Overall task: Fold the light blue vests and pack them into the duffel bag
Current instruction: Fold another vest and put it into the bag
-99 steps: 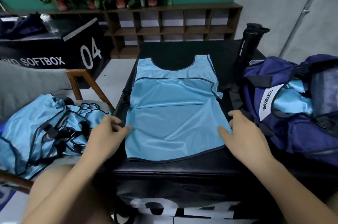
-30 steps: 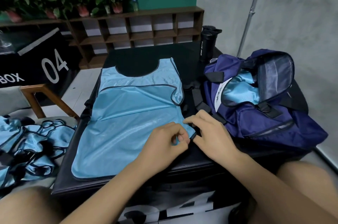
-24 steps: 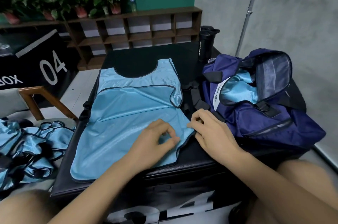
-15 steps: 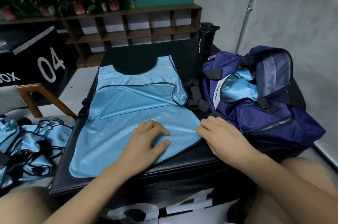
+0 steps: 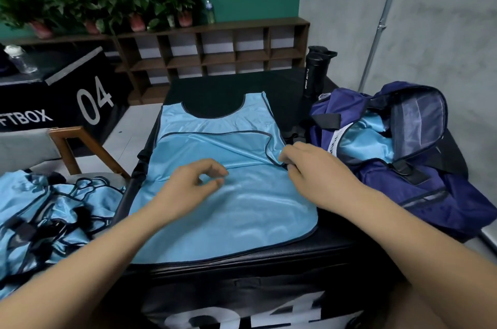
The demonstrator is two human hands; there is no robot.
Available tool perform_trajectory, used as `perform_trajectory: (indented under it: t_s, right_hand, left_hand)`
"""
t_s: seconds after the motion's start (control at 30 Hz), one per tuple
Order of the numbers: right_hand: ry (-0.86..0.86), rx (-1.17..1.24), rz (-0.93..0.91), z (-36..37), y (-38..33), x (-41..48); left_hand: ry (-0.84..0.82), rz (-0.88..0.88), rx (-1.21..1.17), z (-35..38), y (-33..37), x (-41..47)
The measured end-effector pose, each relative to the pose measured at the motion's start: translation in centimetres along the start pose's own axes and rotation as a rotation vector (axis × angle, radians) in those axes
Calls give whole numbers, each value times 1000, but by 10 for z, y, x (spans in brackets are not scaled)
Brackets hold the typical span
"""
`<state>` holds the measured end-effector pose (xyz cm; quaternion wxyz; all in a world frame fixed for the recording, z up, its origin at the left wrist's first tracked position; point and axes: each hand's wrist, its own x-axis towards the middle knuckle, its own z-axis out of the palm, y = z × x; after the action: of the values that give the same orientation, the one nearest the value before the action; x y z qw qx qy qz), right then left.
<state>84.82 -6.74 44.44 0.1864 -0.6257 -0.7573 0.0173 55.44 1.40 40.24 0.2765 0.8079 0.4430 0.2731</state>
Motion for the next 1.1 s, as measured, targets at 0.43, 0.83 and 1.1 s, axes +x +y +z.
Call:
perform_trajectory:
  t_s: [0.43,0.83,1.1]
  right_hand:
    - [-179,-108,221,33,14,148]
    - [-152,61,405,66,40,168]
    - [-95,422,372,49,35,152]
  left_hand:
    - [216,-241,244,-95,-91,101]
    - [236,-450,239,-87,-150,128]
    - [55,-529,384,-94,-154,117]
